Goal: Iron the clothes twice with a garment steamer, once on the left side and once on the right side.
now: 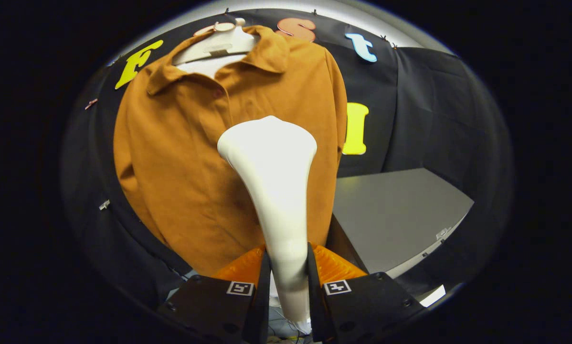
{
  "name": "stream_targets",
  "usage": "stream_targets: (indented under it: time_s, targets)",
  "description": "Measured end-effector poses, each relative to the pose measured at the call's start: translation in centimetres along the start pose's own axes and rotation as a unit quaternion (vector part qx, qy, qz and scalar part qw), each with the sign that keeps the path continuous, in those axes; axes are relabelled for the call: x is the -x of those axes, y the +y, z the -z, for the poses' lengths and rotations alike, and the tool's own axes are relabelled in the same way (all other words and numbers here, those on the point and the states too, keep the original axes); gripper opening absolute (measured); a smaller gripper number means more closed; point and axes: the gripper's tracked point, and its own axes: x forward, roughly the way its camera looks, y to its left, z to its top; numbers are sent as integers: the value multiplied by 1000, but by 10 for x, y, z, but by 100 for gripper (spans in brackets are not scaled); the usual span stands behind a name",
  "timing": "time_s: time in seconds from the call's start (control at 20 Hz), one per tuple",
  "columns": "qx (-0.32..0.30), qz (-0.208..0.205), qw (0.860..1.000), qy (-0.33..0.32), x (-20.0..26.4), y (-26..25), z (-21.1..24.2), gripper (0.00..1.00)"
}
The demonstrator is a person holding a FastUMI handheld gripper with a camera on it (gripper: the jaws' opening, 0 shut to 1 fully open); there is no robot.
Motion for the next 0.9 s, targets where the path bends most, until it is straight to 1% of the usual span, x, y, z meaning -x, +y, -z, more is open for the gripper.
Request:
stream_targets:
  time_s: [0.2, 0.4, 0.7, 0.9]
  targets:
    - [6, -32, 999, -39, 15, 47, -34, 38]
    - [15, -55, 997, -53, 22, 86, -42, 38]
    - [21, -61, 997, -38, 14, 121, -33, 38]
    - [28, -45, 999, -7, -10, 132, -12, 38]
